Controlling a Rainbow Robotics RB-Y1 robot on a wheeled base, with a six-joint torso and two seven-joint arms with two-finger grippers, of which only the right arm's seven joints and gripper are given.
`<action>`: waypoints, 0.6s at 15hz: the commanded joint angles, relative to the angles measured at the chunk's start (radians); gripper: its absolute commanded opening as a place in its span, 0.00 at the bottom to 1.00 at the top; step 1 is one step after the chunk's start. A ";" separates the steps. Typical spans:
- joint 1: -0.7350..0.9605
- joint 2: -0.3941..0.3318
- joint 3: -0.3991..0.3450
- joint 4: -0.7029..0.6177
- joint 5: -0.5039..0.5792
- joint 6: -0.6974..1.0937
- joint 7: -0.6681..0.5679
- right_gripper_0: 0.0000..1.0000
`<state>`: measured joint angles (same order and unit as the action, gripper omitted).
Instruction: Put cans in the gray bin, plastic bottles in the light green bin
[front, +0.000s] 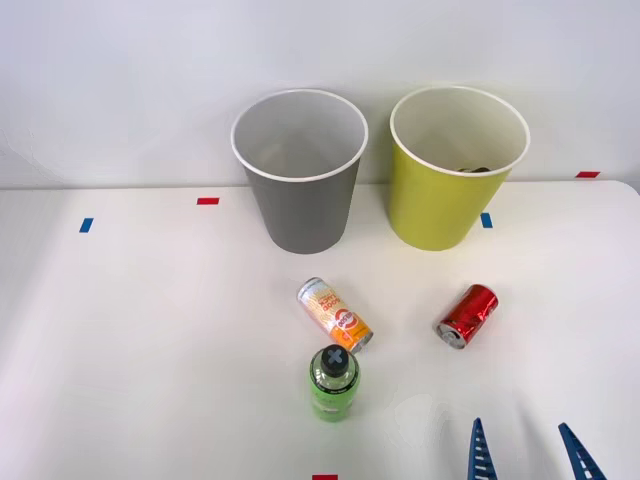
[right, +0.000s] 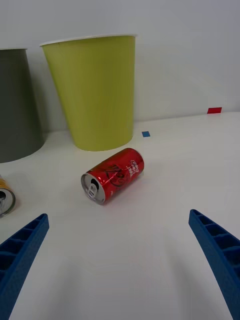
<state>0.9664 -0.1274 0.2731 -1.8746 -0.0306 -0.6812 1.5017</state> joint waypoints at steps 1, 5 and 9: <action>0.000 0.000 0.000 0.000 0.000 0.000 0.000 0.97; 0.000 0.000 0.000 0.000 0.000 0.000 0.000 0.97; 0.000 0.000 0.000 0.000 0.000 0.000 0.000 0.97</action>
<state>0.9664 -0.1273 0.2731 -1.8746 -0.0306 -0.6812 1.5018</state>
